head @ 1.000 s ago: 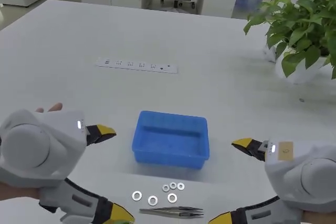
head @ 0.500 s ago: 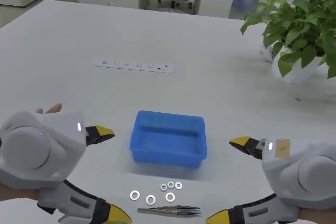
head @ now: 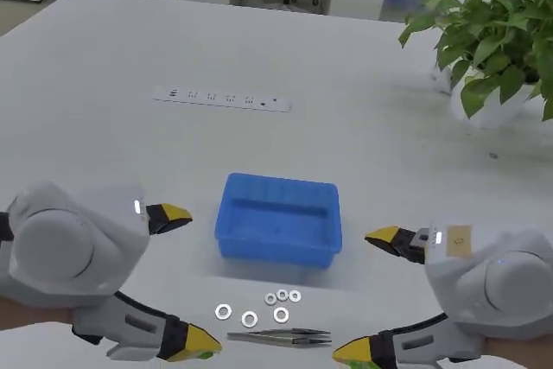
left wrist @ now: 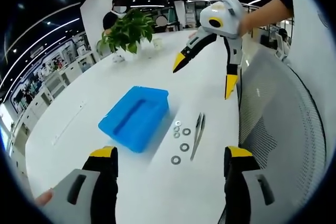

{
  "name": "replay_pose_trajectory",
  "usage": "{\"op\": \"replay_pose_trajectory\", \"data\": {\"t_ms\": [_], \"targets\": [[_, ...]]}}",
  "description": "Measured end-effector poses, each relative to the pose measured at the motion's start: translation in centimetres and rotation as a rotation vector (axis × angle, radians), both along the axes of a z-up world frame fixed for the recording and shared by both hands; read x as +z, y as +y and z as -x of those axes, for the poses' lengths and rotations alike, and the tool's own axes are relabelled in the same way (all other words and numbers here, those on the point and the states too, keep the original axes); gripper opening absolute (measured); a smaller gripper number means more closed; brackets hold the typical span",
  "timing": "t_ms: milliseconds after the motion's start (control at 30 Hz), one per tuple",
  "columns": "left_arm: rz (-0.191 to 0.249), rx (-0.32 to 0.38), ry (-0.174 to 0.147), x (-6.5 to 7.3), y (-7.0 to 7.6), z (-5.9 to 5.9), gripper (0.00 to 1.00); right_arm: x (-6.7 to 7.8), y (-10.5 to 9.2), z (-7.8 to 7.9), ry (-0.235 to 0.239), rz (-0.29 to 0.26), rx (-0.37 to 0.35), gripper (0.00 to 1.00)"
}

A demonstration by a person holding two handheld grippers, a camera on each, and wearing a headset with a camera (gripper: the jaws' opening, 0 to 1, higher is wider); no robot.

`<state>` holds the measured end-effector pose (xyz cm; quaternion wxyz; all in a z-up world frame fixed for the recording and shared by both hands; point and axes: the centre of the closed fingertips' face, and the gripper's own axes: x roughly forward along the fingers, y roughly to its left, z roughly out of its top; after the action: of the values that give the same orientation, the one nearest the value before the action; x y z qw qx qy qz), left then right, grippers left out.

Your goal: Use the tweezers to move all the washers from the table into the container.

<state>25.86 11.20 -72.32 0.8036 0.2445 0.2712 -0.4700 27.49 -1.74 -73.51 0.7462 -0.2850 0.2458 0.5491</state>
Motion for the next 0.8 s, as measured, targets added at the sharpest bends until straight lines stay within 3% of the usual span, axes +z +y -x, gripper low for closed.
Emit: {"op": "replay_pose_trajectory", "data": {"t_ms": [167,233,267,333,400,600,700,800], "targets": [[-0.010,-0.010,0.021,-1.3,-0.1,0.7,0.77,-1.3,0.3,0.8,0.019,0.011,0.030,0.76],[0.002,-0.001,0.050,-2.0,-0.2,0.9,0.75,-2.0,0.5,1.0,0.044,0.012,0.037,0.73],[0.025,0.006,0.088,-2.5,-0.6,1.2,0.75,-2.4,0.6,1.2,0.060,0.013,0.037,0.71],[0.006,0.024,0.118,-3.5,-0.8,1.0,0.74,-3.2,1.0,1.3,0.087,0.026,0.035,0.69],[-0.009,0.010,0.118,-4.2,-1.2,0.9,0.70,-3.8,1.5,1.5,0.087,0.027,0.055,0.66],[0.016,0.005,0.156,-5.8,-2.8,1.2,0.60,-4.6,2.2,1.4,0.092,0.035,0.072,0.52],[0.000,-0.005,0.171,-6.7,-3.2,1.4,0.54,-5.1,2.7,1.9,0.135,0.033,0.090,0.41],[-0.010,-0.016,0.174,-7.3,-3.4,1.4,0.51,-6.0,3.3,2.3,0.138,0.057,0.126,0.41]]}}
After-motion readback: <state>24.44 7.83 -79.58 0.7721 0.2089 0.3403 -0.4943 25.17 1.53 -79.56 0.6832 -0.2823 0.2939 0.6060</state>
